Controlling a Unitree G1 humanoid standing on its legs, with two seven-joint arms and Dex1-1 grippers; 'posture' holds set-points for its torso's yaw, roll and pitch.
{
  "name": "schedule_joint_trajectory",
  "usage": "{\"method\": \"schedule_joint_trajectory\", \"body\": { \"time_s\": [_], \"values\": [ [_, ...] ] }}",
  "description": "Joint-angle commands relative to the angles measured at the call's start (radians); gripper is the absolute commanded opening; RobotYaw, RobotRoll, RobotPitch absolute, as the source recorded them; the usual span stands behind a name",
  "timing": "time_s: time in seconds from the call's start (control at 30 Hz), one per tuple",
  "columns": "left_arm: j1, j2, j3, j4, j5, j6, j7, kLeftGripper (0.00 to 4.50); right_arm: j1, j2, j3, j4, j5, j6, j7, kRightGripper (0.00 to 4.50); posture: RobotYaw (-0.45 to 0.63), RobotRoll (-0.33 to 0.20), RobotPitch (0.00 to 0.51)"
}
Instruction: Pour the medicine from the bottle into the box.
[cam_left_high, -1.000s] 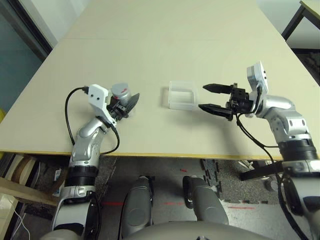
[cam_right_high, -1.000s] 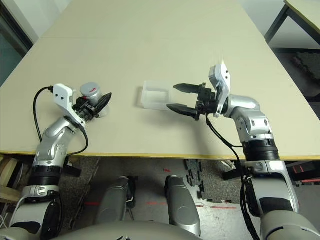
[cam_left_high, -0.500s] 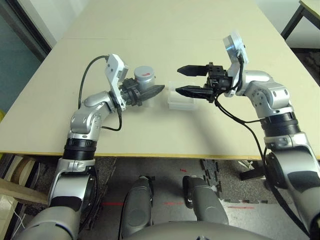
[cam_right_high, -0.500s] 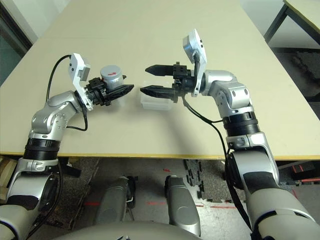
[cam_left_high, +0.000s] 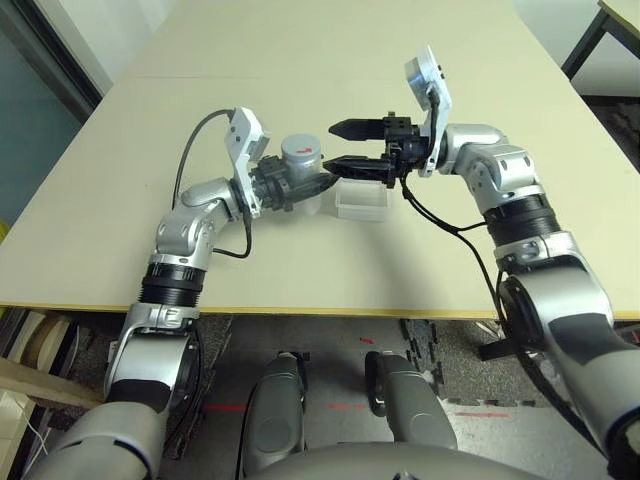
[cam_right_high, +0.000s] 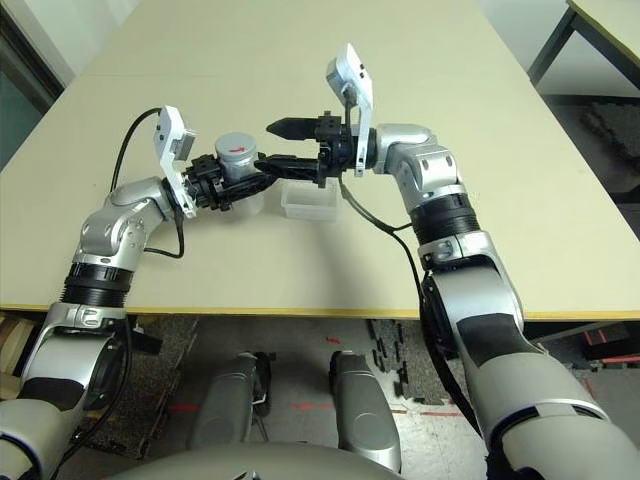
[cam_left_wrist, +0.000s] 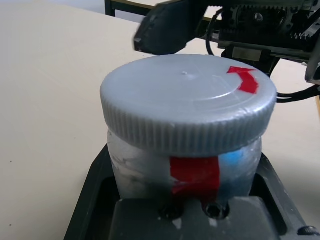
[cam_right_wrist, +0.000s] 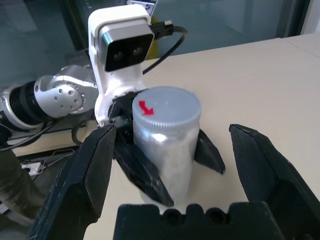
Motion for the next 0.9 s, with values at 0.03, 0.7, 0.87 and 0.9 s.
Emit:
{"method": "schedule_joint_trajectory", "body": {
  "time_s": [0.03,0.7,0.87,0.9],
  "values": [
    [-0.014,-0.009,-0.018,0.013,0.02,-0.018,-0.016,2.65,-0.032,0.018,0.004,0.04,-0.02,-0.023,0.009,4.5,-0.07,0.0,0.11],
    [-0.035,-0.027,-0.016,0.046,0.045,-0.038,-0.021,2.65,-0.085,0.09,0.003,0.148,-0.084,-0.102,0.009,3.04,-0.07,0.0,0.113],
    [-0.03,-0.028,-0.015,0.041,0.045,-0.035,-0.021,2.65,-0.09,0.092,0.0,0.167,-0.092,-0.119,0.009,2.57,-0.07,0.0,0.115],
    [-0.029,-0.028,-0.015,0.041,0.045,-0.034,-0.022,2.65,-0.092,0.092,0.0,0.171,-0.093,-0.126,0.015,2.57,-0.07,0.0,0.117]
  ]
}}
